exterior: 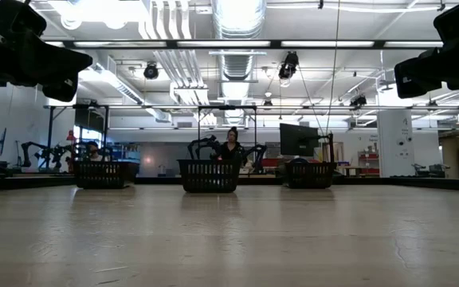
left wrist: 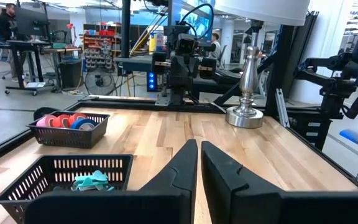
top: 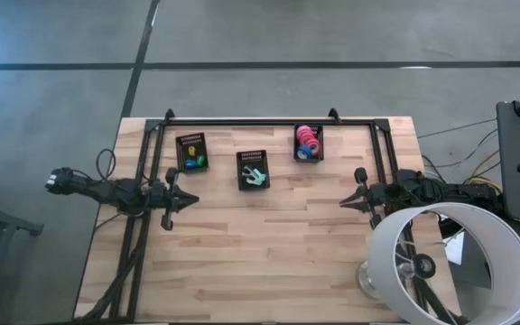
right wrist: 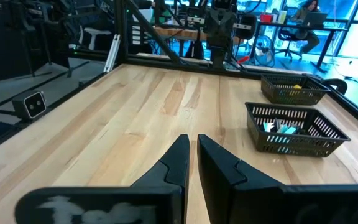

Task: Pick and place Stapler, Stapler remover, tape
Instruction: Return to Home Position

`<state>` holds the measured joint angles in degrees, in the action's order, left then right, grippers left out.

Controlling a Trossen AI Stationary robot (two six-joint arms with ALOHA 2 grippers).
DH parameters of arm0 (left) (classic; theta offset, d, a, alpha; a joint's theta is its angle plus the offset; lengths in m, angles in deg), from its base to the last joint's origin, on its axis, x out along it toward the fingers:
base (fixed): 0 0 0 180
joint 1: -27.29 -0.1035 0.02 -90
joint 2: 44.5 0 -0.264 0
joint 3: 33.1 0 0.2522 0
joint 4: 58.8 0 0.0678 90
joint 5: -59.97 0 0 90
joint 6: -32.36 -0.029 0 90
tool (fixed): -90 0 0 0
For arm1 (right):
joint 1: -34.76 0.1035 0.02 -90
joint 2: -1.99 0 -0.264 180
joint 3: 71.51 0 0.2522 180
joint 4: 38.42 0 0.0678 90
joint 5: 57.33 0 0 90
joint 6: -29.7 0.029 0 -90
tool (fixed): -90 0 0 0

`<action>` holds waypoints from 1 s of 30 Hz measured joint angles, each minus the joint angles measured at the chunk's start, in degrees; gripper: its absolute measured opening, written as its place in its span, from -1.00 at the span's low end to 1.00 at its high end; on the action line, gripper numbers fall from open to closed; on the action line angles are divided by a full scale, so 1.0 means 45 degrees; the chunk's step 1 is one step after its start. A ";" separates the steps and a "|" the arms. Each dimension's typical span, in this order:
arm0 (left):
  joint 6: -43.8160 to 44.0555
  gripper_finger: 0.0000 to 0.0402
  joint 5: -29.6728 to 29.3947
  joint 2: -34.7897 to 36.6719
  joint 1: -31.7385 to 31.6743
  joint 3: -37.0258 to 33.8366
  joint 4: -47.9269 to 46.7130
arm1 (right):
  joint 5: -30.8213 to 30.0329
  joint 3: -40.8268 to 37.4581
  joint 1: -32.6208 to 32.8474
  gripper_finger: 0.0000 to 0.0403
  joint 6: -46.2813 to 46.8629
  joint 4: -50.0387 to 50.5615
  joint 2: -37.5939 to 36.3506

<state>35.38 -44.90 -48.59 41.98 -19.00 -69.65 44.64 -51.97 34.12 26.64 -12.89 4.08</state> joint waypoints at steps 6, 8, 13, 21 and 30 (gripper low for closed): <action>0.0000 -0.85 0.0000 0.0000 0.0002 0.0000 0.0000 | 0.0000 0.0000 0.0000 -0.87 -0.0021 0.0000 0.0000; 0.0000 -0.85 0.0000 0.0000 0.0000 0.0000 0.0000 | 0.0004 0.0000 0.0000 -0.87 0.0003 0.0000 0.0000; 0.0000 -0.85 0.0000 0.0000 0.0000 0.0000 0.0004 | 0.0004 0.0000 0.0000 -0.87 -0.0002 0.0000 0.0000; 0.0000 -0.85 0.0000 -0.0005 0.0000 0.0000 0.0005 | 0.0000 0.0000 0.0000 -0.87 -0.0014 0.0000 0.0000; 0.0000 -0.85 0.0000 -0.0005 0.0002 0.0000 0.0005 | 0.0002 0.0000 0.0000 -0.87 0.0008 0.0000 0.0000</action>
<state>35.38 -44.90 -48.62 41.99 -19.00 -69.63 44.65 -51.97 34.12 26.68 -12.89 4.08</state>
